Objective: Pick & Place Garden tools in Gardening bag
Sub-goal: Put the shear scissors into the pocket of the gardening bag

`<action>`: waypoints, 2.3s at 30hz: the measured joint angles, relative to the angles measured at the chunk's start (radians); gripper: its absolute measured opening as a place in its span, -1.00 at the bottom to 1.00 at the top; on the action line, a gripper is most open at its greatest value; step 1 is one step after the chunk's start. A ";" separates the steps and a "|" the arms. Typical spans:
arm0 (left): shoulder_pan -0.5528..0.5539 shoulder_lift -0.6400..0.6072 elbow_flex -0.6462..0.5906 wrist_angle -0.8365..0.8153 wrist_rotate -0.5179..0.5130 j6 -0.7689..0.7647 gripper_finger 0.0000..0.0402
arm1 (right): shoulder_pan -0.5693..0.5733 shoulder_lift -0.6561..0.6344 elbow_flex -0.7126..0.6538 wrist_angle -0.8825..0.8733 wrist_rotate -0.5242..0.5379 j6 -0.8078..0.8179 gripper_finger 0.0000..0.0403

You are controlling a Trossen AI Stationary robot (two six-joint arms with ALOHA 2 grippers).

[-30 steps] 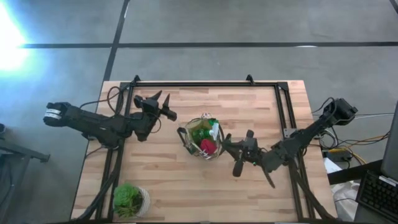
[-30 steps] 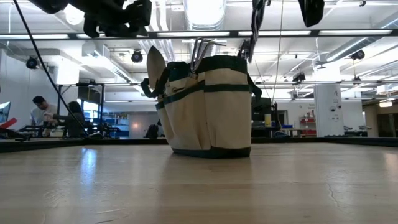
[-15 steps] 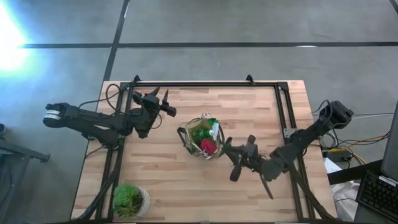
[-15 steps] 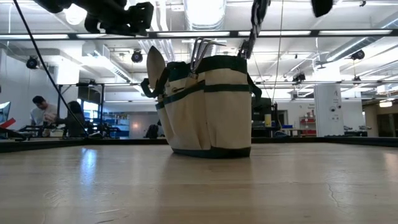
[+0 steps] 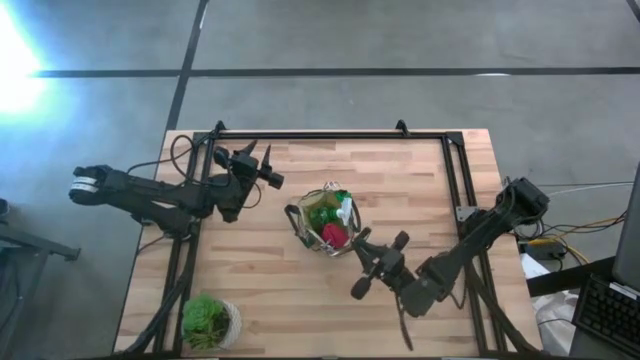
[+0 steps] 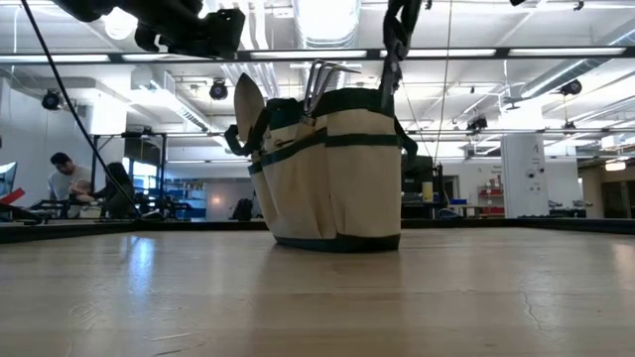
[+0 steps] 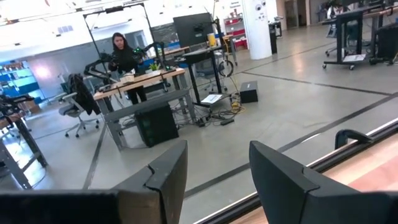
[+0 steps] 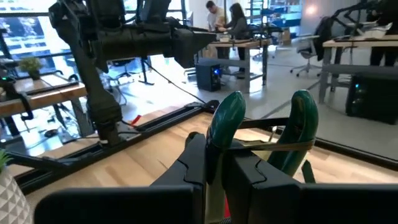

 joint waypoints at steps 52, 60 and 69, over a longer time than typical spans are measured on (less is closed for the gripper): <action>0.000 -0.006 -0.001 -0.023 0.000 -0.002 -0.13 | -0.097 0.166 -0.009 -0.006 -0.119 -0.032 -0.91; 0.000 -0.006 -0.001 -0.023 0.000 -0.002 -0.13 | -0.125 0.166 -0.009 -0.005 -0.255 -0.003 -0.91; 0.000 -0.007 -0.001 -0.025 0.000 0.004 -0.13 | -0.133 0.166 -0.028 -0.029 -0.240 0.053 -0.91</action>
